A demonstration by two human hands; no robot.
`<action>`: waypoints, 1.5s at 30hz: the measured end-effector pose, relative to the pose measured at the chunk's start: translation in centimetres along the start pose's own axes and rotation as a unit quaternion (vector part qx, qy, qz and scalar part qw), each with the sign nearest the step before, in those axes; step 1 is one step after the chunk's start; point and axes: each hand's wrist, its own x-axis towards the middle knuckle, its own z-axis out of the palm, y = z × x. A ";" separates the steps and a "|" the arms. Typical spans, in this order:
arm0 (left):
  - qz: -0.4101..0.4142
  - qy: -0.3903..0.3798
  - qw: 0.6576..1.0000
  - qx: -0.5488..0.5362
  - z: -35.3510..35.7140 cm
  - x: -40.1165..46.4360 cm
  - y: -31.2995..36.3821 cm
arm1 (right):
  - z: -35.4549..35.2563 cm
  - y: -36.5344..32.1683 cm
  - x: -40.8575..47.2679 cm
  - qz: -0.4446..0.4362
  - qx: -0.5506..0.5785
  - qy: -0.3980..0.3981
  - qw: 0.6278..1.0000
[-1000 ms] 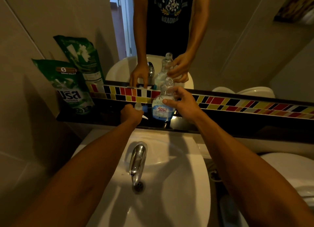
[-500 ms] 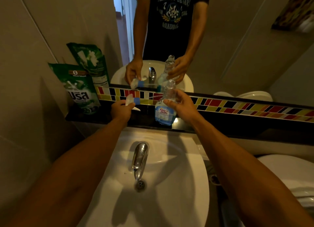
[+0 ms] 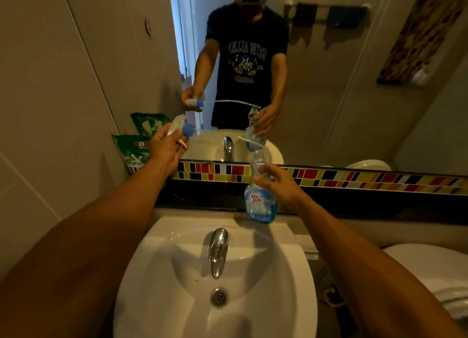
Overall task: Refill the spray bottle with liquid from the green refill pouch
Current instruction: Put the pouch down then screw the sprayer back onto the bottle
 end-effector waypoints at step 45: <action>0.000 -0.238 0.960 0.147 6.7 -5.0 2.0 | 0.9 -6.4 -0.5 -0.060 -0.113 -0.027 0.991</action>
